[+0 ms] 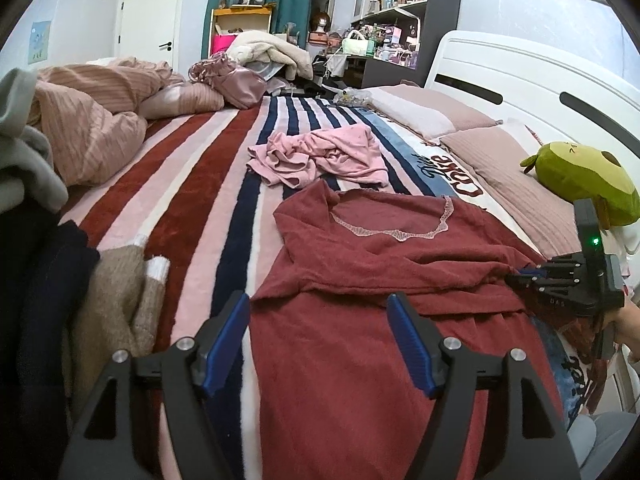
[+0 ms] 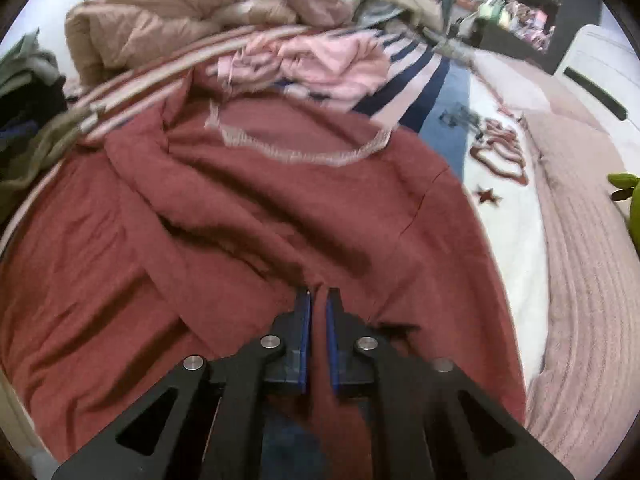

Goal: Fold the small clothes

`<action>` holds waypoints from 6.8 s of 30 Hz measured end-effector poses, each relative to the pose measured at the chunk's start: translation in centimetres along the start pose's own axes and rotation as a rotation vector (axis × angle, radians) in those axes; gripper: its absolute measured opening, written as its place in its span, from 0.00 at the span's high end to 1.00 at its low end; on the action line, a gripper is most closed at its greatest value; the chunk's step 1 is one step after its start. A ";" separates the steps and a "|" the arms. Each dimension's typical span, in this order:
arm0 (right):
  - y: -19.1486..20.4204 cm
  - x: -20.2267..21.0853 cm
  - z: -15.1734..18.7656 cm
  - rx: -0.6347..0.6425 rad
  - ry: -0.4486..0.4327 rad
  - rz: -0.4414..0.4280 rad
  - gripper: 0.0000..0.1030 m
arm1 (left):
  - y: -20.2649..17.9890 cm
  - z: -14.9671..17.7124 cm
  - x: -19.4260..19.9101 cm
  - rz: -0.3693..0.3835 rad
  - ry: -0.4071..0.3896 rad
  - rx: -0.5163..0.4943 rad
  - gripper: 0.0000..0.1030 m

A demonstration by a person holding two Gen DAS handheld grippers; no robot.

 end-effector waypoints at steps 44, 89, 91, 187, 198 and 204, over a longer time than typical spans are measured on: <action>7.2 7.7 9.7 0.133 0.096 -0.325 0.95 | -0.2 1.3 3.8 -0.007 -0.012 -0.012 0.32; 9.4 10.1 12.1 0.204 0.019 -0.102 0.91 | -4.1 3.2 8.3 0.095 -0.044 -0.052 0.30; 9.7 11.0 11.6 0.098 0.028 -0.212 0.91 | -4.0 3.3 8.4 0.101 -0.046 -0.047 0.30; -3.7 10.6 11.1 -0.200 0.026 0.021 0.44 | -4.9 5.1 -7.4 0.196 0.227 0.047 0.60; -8.8 11.1 13.6 -0.303 0.067 0.111 0.44 | -6.2 3.2 -10.9 0.202 0.241 0.095 0.42; -9.2 8.5 15.6 -0.325 0.138 0.099 0.43 | -7.3 2.5 -11.4 0.267 0.232 0.114 0.69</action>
Point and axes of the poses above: each gripper's, at about its wrist camera, not at the fingertips, and x roughly against the way its jaws point, y to its left, z to its underside, the point moved 9 cm from there along -x, roughly the way its jaws point, and after that the axes turned 1 degree about z, right-handed, at the moved point
